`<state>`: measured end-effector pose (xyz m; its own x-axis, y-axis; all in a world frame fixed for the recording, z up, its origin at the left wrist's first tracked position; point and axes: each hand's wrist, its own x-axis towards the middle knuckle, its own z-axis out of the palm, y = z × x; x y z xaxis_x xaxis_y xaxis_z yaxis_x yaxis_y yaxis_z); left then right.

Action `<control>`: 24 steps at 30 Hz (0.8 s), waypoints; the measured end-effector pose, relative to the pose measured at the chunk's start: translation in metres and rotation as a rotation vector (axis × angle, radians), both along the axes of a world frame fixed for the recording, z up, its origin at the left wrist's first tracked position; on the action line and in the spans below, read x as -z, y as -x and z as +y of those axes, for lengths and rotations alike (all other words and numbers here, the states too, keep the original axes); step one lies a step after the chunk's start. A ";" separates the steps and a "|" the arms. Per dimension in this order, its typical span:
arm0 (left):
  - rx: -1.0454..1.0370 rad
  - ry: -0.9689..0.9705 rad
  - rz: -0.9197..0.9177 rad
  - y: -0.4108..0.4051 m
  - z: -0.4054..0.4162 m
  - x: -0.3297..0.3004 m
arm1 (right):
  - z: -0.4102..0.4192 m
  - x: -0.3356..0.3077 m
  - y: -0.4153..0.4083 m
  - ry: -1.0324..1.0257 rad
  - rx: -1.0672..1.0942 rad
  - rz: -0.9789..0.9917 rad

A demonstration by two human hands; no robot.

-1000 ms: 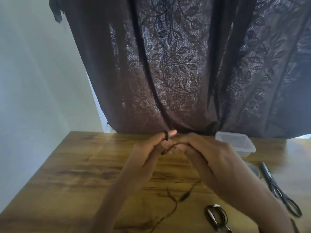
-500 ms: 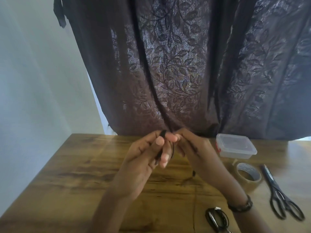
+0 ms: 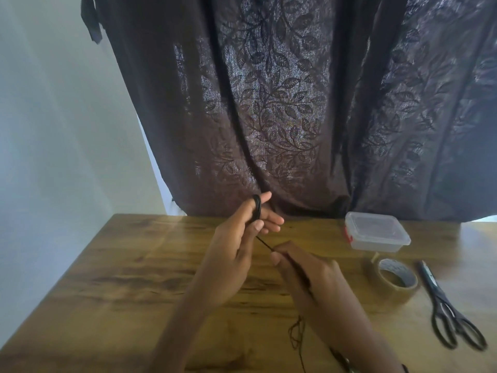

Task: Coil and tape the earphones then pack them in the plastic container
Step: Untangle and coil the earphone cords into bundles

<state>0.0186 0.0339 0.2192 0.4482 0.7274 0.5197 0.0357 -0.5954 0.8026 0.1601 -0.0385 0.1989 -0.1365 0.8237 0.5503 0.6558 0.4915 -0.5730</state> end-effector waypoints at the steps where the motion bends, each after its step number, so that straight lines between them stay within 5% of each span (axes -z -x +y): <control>1: 0.013 -0.002 0.030 0.001 -0.001 0.001 | -0.001 -0.006 -0.002 -0.012 0.007 -0.015; 10: 0.279 0.199 0.064 0.008 -0.015 -0.004 | 0.018 -0.050 -0.027 -0.140 0.029 -0.081; 20: 0.427 0.398 -0.442 -0.002 -0.016 -0.018 | 0.029 -0.017 -0.011 -0.021 -0.057 0.244; 24: 0.368 0.435 -0.487 -0.009 -0.009 -0.012 | 0.026 -0.002 0.001 0.000 -0.025 0.267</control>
<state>0.0274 0.0252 0.2315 0.4949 0.7600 0.4213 -0.5236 -0.1261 0.8426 0.1589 -0.0120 0.2005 -0.0068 0.8220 0.5695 0.4691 0.5055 -0.7241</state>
